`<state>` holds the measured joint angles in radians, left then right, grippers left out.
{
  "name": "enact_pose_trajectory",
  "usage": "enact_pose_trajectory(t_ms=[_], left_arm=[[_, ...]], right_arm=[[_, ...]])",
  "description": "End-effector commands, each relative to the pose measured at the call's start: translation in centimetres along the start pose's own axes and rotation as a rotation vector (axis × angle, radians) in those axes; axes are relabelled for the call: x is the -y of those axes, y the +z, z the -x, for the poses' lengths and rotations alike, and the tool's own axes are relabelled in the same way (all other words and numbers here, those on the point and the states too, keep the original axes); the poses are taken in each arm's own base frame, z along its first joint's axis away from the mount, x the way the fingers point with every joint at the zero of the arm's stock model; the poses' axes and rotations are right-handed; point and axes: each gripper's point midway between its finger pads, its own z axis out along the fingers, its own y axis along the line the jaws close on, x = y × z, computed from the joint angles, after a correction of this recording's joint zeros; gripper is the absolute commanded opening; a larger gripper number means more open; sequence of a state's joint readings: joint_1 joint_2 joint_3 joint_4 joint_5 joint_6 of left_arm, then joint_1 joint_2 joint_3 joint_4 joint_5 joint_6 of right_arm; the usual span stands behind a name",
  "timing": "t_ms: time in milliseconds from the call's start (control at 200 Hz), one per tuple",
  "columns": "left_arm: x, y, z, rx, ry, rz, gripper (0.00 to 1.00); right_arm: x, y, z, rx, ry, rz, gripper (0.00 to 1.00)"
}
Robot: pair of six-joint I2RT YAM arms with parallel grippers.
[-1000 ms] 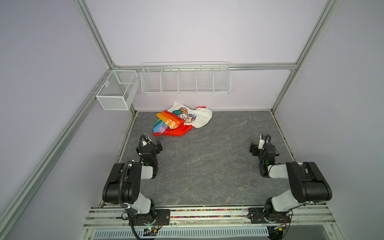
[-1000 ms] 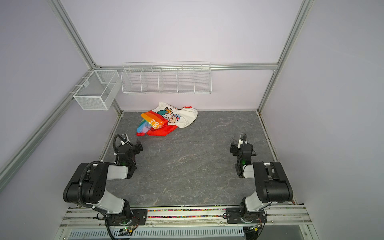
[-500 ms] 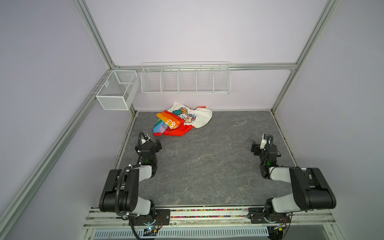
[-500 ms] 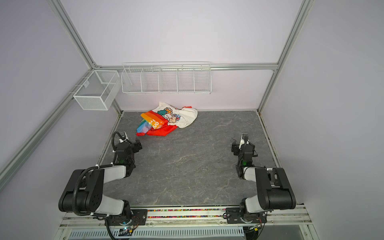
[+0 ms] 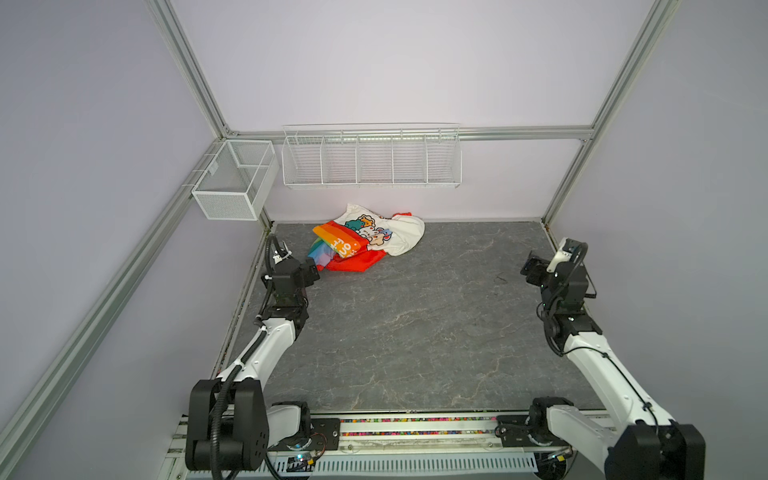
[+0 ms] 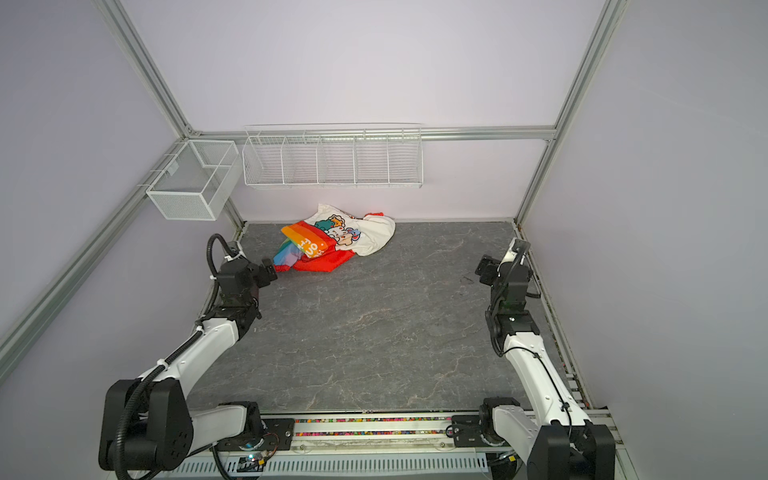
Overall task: Zip up the jacket
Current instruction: 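Move both grippers forward toward the crumpled rainbow-and-white jacket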
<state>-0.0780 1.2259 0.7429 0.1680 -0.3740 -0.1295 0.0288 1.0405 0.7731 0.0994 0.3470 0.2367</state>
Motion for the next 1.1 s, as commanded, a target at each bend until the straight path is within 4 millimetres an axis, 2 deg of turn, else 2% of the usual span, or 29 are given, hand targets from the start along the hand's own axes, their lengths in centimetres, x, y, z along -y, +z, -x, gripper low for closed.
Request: enact_pose_trajectory(t_ms=[0, 140, 245, 325, 405, 480, 580, 620, 680, 730, 950, 1095], left_arm=[[-0.4, -1.4, 1.5, -0.046, -0.045, 0.017, 0.99], [-1.3, -3.3, 4.0, 0.040, -0.141, 0.027, 0.99], [-2.7, -5.1, 5.5, 0.109, -0.267, 0.054, 0.99], [-3.9, -6.0, 6.2, 0.126, -0.386, 0.056, 0.99], [-4.4, -6.4, 6.6, 0.112, -0.432, 0.062, 0.99], [-3.9, -6.5, 6.9, 0.081, -0.435, 0.041, 0.99], [-2.2, -6.0, 6.9, 0.008, -0.422, -0.030, 1.00], [-1.1, -5.7, 6.8, -0.027, -0.405, -0.081, 0.93], [0.4, -5.2, 6.2, -0.078, -0.391, -0.149, 0.84], [1.1, -4.7, 5.2, -0.119, -0.395, -0.172, 0.81], [2.0, -2.1, -0.5, -0.257, -0.411, -0.173, 0.80], [3.0, 0.1, -3.6, -0.336, -0.429, -0.180, 0.79]], right_arm=[[0.1, -0.8, -2.8, -0.240, -0.023, -0.027, 0.88], [0.2, -1.5, -1.9, -0.216, 0.020, -0.021, 0.89], [1.6, -2.7, -1.2, -0.174, 0.150, -0.064, 0.89], [1.1, -3.3, -1.2, -0.192, 0.188, -0.013, 0.89], [0.4, -3.4, -1.7, -0.242, 0.190, 0.023, 0.89], [-0.9, -3.3, -1.9, -0.288, 0.173, 0.084, 0.89], [-2.1, -3.1, -2.4, -0.342, 0.160, 0.144, 0.89], [-2.5, -3.1, -2.7, -0.363, 0.162, 0.161, 0.91], [-3.1, -3.0, -3.1, -0.389, 0.168, 0.191, 0.93], [-3.5, -3.0, -3.5, -0.408, 0.179, 0.210, 0.95], [-6.1, -3.0, -6.1, -0.501, 0.182, 0.277, 0.96], [-8.8, -3.2, -8.2, -0.563, 0.150, 0.324, 0.97]])
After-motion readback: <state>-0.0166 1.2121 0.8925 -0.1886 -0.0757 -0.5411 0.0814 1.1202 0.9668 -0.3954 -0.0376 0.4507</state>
